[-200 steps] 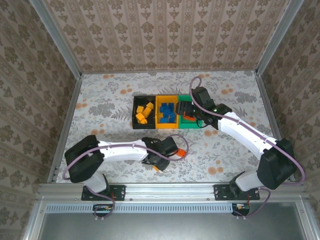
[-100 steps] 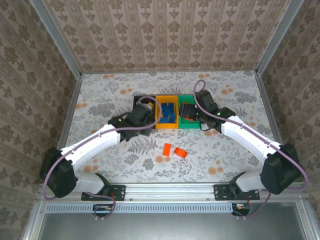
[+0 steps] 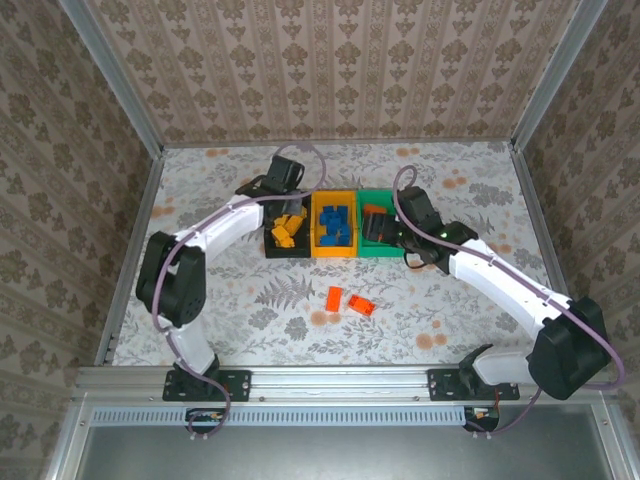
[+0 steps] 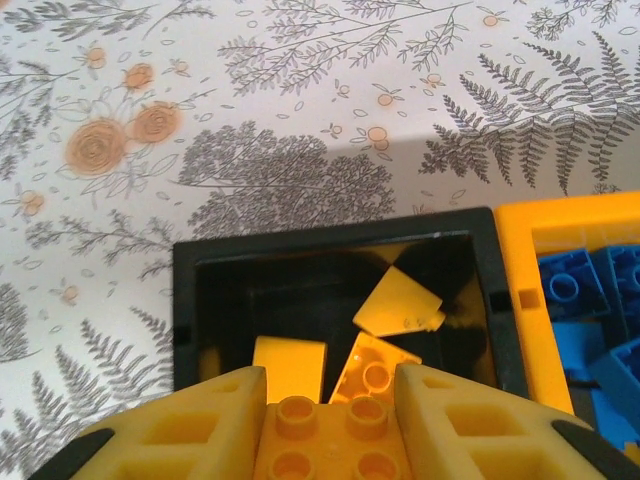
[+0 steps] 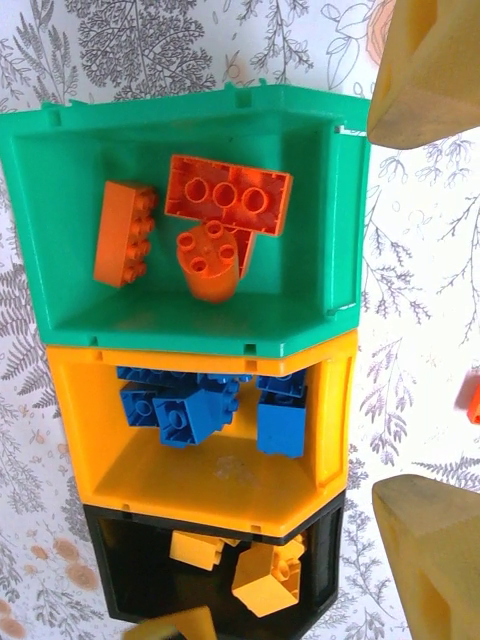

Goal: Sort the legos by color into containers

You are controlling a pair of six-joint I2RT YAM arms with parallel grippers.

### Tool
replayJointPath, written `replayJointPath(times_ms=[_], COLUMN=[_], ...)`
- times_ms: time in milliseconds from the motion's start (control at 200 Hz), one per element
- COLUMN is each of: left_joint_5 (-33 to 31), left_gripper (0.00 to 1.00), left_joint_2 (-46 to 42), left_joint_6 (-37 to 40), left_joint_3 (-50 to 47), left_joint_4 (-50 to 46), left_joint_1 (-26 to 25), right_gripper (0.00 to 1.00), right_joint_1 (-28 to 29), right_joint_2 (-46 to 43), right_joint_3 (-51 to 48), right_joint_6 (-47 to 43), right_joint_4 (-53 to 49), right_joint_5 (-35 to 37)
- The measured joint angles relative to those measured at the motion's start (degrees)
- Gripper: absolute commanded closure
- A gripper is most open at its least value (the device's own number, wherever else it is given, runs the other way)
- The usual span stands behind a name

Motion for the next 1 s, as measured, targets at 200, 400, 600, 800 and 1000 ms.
replayJointPath(times_ms=[200,400,600,800,1000], left_joint_5=[0.85,3.19,7.28,8.17,7.85], left_gripper=[0.23,0.07,0.00,0.00,0.00], left_joint_2=[1.88,-4.70,-22.38,-34.77,-43.67], left_joint_6=[0.35,-0.76,-3.52,-6.67,-10.36], left_joint_3=[2.40,1.40,-7.28,-19.74,-29.79], left_joint_4=[-0.24,0.26,3.41,3.96,1.05], left_joint_1=[-0.31,-2.47,-6.49,-9.42,-9.73], right_gripper=[0.12,0.12,0.11,0.14,0.25], right_joint_1=[0.00,1.84,9.84,13.79,17.25], right_joint_2=[-1.16,-0.94,5.01,12.63,15.78], right_joint_3=[-2.43,-4.17,-4.15,-4.22,-4.33], right_joint_6=[-0.33,-2.36,-6.45,-9.14,-10.05], right_joint_4=[-1.62,-3.61,-4.39,-5.33,-5.81], right_joint_5=[-2.64,-6.54,-9.22,-10.88,-10.82])
